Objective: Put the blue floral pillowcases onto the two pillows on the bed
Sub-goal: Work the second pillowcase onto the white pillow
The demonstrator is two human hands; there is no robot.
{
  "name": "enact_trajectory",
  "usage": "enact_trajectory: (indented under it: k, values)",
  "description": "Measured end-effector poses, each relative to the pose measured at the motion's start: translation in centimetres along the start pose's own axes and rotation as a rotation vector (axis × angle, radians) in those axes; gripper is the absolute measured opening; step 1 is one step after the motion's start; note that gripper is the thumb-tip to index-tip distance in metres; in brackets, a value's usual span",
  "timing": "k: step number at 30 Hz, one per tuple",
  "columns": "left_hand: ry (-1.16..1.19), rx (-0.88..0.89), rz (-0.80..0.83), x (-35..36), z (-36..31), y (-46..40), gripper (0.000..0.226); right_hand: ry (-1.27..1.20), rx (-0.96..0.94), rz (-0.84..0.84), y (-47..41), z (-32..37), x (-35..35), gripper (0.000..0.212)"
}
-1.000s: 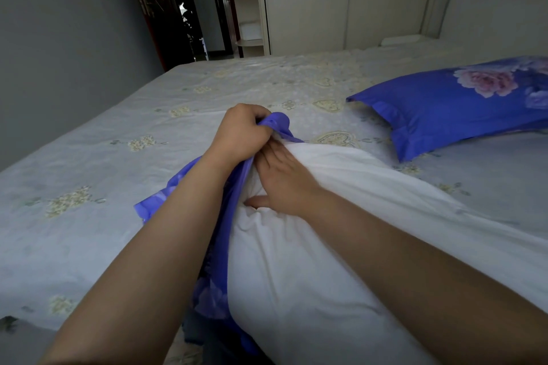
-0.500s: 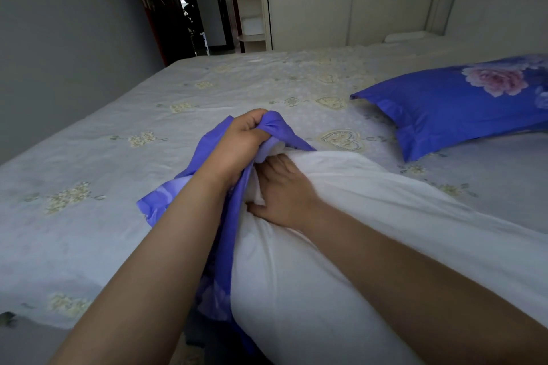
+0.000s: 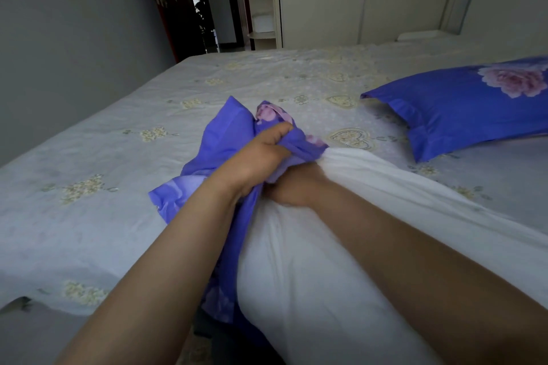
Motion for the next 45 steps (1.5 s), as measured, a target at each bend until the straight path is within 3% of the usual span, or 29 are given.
enact_trajectory:
  k: [2,3,4,7,9,11,14,16,18,20,24,27,31,34,35,36,38,41,45]
  values:
    - [0.008,-0.022,0.041,0.8,0.9,0.8,0.025,-0.253,-0.049,0.402,0.0,-0.5,2.7,0.044]
    - [0.012,-0.026,0.011,0.4,1.3,1.1,0.025,-0.353,-0.105,0.521,0.5,-0.2,3.0,0.048]
    - [0.026,-0.035,-0.043,-0.3,1.8,1.0,0.022,-0.342,-0.172,0.501,0.9,-0.1,2.7,0.052]
    - [0.057,-0.079,-0.262,-3.7,3.8,0.6,0.021,-0.181,-0.345,0.196,1.1,-0.2,2.4,0.064]
    - [0.172,-0.137,-0.328,-4.9,5.7,0.4,0.023,-0.245,-0.456,0.051,2.5,-0.6,2.0,0.046]
    - [0.297,-0.193,-0.302,-4.6,7.1,0.3,0.018,-0.47,-0.411,-0.196,4.1,-2.6,0.4,0.032]
    - [0.384,-0.204,-0.223,-2.9,7.1,0.6,0.02,-0.704,-0.105,-0.321,3.9,-5.5,-0.9,0.021]
    - [0.331,-0.17,-0.129,-1.3,6.4,1.0,0.023,-0.536,-0.115,-0.297,2.4,-5.8,-0.9,0.043]
    - [0.255,-0.143,-0.051,-0.5,6.3,1.7,0.017,-0.387,-0.169,-0.307,0.5,-6.3,-1.5,0.04]
    - [0.218,-0.168,0.0,-0.5,6.7,2.1,0.016,-0.511,-0.098,-0.226,-0.8,-7.6,-2.1,0.025]
    - [0.172,-0.163,-0.007,-1.5,7.0,1.8,0.047,-0.658,-0.059,0.013,-1.7,-8.6,-1.9,0.013]
    - [0.026,-0.169,-0.08,-2.4,6.3,0.9,0.04,-0.713,-0.015,0.188,-1.6,-8.2,-1.3,0.004]
    - [-0.321,-0.141,-0.369,-4.9,5.6,-0.2,0.028,-0.885,0.029,0.478,-0.7,-7.8,-1.4,0.03]
    - [-0.653,-0.061,-0.453,-5.4,4.0,-0.9,0.04,-1.192,0.022,0.749,0.6,-7.1,-2.3,0.03]
    - [-0.716,-0.006,-0.461,-5.2,3.2,-1.3,0.043,-1.294,0.05,0.761,0.7,-7.1,-2.4,0.029]
    - [-0.737,0.037,-0.463,-5.0,2.7,-1.6,0.041,-1.36,0.101,0.707,0.7,-7.2,-2.3,0.028]
    - [-0.73,0.101,-0.462,-4.1,1.7,-2.4,0.029,-1.361,0.205,0.418,0.2,-8.5,-2.1,0.028]
    - [-0.695,0.202,-0.521,-2.5,1.2,-2.6,0.015,-1.145,0.138,0.057,0.0,-10.0,-2.8,0.032]
    - [-0.61,0.323,-0.622,-1.7,1.9,-1.4,0.012,-1.072,-0.131,0.0,0.3,-9.7,-4.2,0.042]
Point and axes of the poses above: each hand's wrist, its own y-axis away from the middle knuckle, its own x-axis out of the palm, z = x × y, the point moved 6 cm from there along -y, towards the middle knuckle, and after that the axes turned 6 degrees about -y, right-handed, at the moved point
